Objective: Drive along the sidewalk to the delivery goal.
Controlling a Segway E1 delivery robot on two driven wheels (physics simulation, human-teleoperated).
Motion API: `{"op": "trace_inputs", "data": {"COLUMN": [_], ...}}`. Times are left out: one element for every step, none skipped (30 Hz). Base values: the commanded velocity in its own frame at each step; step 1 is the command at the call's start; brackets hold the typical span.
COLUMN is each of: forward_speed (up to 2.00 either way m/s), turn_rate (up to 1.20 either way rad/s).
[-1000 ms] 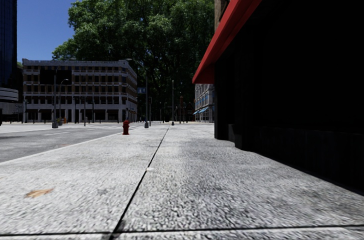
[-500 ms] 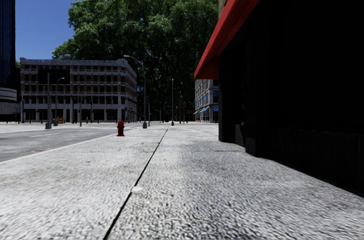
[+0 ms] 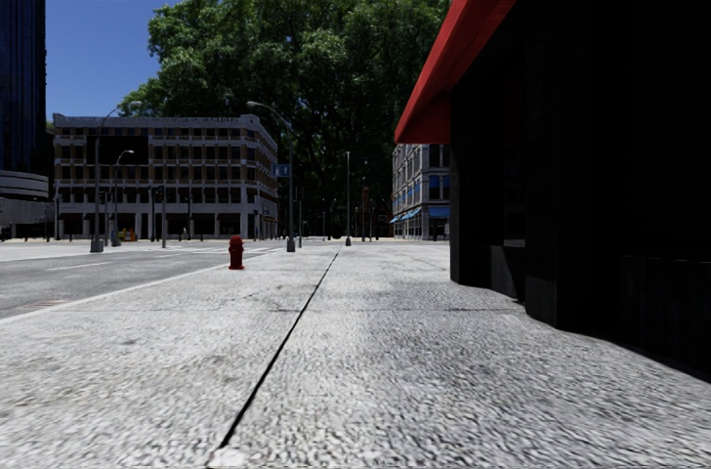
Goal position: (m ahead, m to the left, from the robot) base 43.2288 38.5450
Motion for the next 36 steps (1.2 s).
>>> {"op": "trace_inputs", "data": {"forward_speed": [1.82,1.82,1.82,1.82,1.82,1.82,1.82,1.82,1.83,1.83,1.83,1.83,1.83,1.83,1.83,1.83,1.83,1.83,1.83,1.85,1.85,1.85,1.86,1.86,1.86,1.86,1.86,1.86,1.86,1.86,1.86,1.86,1.86,1.87,1.87,1.87], "turn_rate": [0.0,0.0,0.0,0.0,0.0,0.0,0.0,0.0,0.0,0.0,0.0,0.0,0.0,0.0,0.0,0.0,0.0,0.0,0.0,0.0,0.0,0.0,0.0,0.0,0.0,0.0,0.0,0.0,0.0,0.0,0.0,0.0,0.0,0.0,0.0,0.0]}}
